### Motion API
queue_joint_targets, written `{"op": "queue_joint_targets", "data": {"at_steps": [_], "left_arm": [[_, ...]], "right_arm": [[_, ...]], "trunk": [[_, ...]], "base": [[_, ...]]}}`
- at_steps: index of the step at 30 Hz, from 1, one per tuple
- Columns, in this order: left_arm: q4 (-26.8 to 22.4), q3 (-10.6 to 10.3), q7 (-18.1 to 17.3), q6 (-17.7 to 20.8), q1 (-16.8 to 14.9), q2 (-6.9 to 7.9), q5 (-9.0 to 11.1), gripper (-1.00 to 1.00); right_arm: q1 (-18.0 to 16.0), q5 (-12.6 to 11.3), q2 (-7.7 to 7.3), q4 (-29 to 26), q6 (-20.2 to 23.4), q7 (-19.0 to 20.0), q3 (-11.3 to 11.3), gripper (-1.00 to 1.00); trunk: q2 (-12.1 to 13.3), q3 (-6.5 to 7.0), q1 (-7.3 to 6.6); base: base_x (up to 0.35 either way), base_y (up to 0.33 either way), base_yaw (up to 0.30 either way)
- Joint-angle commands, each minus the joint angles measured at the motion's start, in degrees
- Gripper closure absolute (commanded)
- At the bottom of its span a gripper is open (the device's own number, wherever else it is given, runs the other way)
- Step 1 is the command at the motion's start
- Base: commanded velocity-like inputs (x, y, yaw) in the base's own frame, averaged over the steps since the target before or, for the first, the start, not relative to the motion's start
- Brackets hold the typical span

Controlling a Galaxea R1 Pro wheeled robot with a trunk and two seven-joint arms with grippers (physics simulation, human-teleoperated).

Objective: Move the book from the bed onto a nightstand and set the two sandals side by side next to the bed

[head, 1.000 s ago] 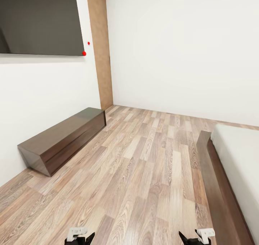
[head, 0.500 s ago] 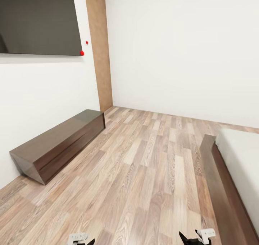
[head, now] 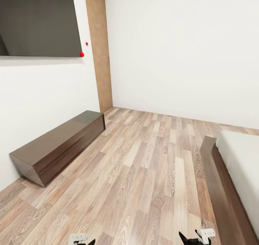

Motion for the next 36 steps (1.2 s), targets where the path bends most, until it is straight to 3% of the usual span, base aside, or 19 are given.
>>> {"op": "queue_joint_targets", "data": {"at_steps": [1, 29, 36], "left_arm": [[0.1, 0.4, -0.2, -0.2, 0.0, -0.02, -0.5, -1.00], [0.1, 0.4, -0.3, -0.2, 0.0, -0.03, -0.5, -1.00], [0.1, 0.5, -0.3, -0.3, 0.0, -0.02, -0.5, -1.00]], "right_arm": [[-0.1, -0.6, 0.01, 0.2, -0.3, 0.4, 0.4, -1.00], [-0.1, -0.6, 0.01, 0.3, -0.3, 0.4, 0.4, -1.00], [-0.1, -0.6, 0.01, 0.3, -0.3, 0.3, 0.4, -1.00]], "trunk": [[0.4, 0.13, -0.23], [11.6, 5.16, -6.38], [11.6, 5.16, -6.38]], "base": [[0.000, 0.000, 0.000], [0.000, 0.000, 0.000], [0.028, 0.000, 0.000]]}}
